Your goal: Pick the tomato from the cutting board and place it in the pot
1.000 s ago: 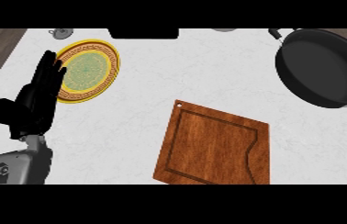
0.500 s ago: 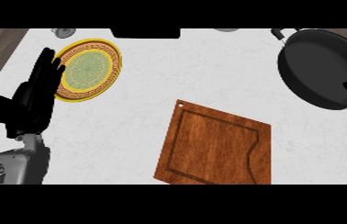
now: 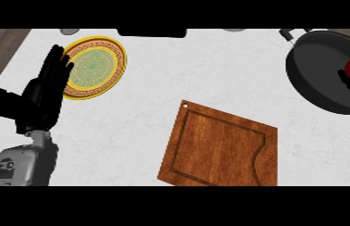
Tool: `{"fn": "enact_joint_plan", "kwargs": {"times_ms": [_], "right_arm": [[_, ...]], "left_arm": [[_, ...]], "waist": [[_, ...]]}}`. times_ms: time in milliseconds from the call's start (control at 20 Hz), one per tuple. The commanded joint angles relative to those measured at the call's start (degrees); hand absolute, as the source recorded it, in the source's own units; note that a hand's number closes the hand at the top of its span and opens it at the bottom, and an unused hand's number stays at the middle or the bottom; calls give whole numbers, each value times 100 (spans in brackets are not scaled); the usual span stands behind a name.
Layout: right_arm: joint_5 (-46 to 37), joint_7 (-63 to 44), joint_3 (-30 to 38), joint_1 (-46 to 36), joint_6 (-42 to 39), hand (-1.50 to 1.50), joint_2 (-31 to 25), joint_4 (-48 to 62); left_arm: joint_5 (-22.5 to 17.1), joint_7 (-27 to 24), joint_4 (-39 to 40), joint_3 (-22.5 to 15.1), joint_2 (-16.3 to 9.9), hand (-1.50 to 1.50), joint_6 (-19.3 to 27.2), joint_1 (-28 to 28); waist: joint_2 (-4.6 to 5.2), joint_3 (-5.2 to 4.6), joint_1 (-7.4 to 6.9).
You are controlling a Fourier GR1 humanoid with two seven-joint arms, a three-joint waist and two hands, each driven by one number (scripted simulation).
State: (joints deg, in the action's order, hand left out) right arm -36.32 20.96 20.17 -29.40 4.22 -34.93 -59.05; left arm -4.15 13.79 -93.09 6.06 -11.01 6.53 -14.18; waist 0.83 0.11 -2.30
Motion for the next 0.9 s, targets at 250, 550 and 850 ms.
{"fn": "enact_joint_plan", "kwargs": {"times_ms": [250, 550, 850], "right_arm": [[-354, 551, 22, -1385, 436, 150, 32, 3006], [-21, 1322, 199, -1575, -732, -150, -199, 3939], [816, 1887, 933, -1909, -1353, -150, -13, 4311]], "left_arm": [[161, -79, 115, -182, 131, 0, 46, -167], [89, 121, 123, -99, 115, 0, 91, -344], [-35, -71, 67, 53, 5, 0, -59, -135]], "waist": [[37, 8, -92], [55, 21, -95], [47, 22, -86]]}}
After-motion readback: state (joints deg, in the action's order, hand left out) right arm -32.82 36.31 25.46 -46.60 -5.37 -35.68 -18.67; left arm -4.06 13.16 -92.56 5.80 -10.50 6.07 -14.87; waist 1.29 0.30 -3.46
